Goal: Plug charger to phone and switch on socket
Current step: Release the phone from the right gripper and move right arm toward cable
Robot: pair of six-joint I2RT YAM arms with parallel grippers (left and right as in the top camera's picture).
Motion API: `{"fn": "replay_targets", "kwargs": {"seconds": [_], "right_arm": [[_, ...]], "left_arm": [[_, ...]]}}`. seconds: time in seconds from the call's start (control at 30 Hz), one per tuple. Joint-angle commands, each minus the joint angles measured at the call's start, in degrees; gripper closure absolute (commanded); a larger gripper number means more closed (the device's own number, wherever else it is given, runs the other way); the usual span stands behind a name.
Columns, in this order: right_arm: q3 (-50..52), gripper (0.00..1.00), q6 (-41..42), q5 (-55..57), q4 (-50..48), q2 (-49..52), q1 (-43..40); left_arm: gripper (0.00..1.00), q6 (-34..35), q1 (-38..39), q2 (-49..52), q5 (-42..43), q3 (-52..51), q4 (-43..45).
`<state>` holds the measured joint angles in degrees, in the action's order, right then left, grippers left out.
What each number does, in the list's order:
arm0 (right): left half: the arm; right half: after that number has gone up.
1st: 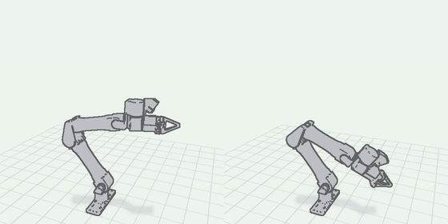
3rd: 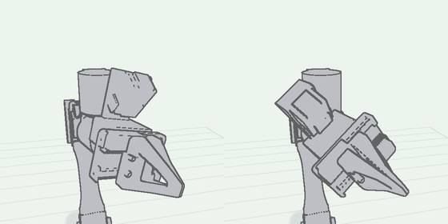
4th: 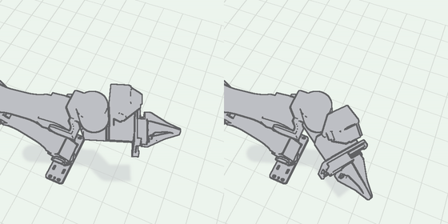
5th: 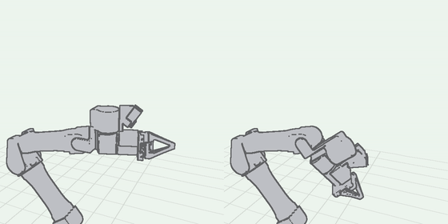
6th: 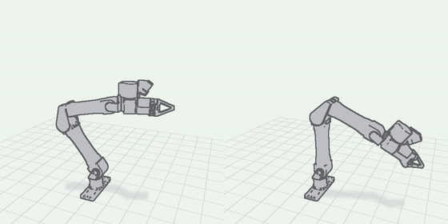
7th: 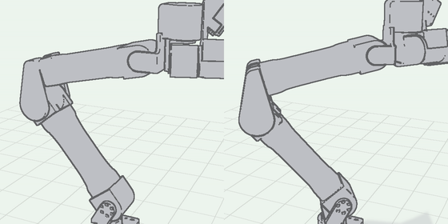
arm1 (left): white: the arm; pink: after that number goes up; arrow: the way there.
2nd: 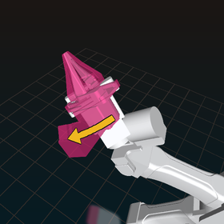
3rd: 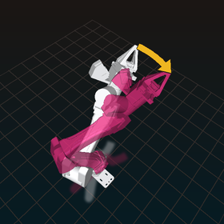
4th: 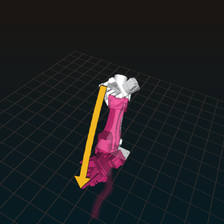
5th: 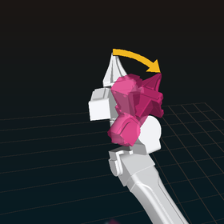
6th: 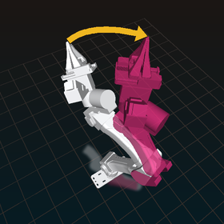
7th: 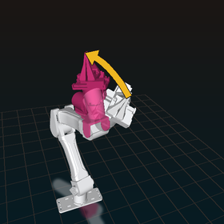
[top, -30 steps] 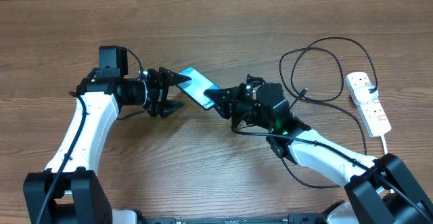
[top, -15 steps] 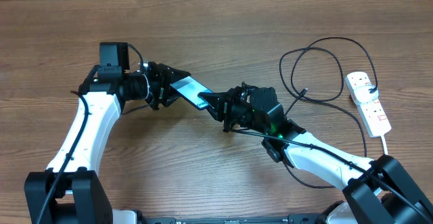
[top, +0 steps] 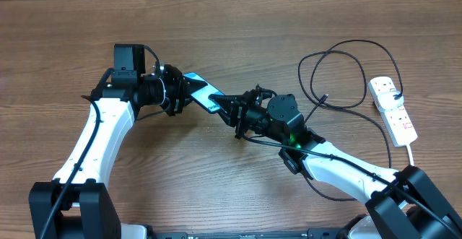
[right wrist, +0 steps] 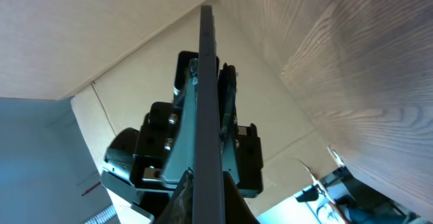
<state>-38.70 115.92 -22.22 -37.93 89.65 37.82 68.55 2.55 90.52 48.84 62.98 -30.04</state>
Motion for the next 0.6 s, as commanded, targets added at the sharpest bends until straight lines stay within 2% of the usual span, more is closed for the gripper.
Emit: {"fn": "replay_targets", "kwargs": {"seconds": [0.0, 0.13, 0.27, 0.37, 0.43, 0.47, 0.57], "right_arm": [[-1.03, 0.96, 2.8, -1.64, -0.15, -0.24, 0.37], [-1.03, 0.95, 2.75, -1.64, -0.11, -0.24, 0.37], [-1.03, 0.66, 2.64, -2.05, 1.62, -0.24, 0.37], [-1.03, 0.54, 1.11, -2.36, 3.58, -0.24, 0.37], [-1.03, 0.46, -4.5, -2.14, 5.2, -0.24, 0.37], [-1.03, 0.44, -8.83, -1.57, 6.19, -0.24, 0.37], [-1.03, 0.28, -24.13, 2.1, 9.16, -0.24, 0.35]], "left_arm": [[0.95, 0.94, -0.44, 0.13, -0.17, 0.11, 0.35], [0.96, 0.92, -1.49, 0.13, 0.07, 0.11, 0.33], [0.96, 0.87, -2.19, 0.13, -0.24, 0.11, 0.35], [0.96, 0.11, -2.73, 0.13, -3.54, 0.11, 0.81], [0.96, -2.58, -3.37, 0.13, -7.15, 0.11, 2.08], [0.96, -4.46, -3.72, 0.13, -8.68, 0.11, 2.71], [0.96, -10.03, -4.55, 0.13, -8.31, 0.11, 3.76]]}}
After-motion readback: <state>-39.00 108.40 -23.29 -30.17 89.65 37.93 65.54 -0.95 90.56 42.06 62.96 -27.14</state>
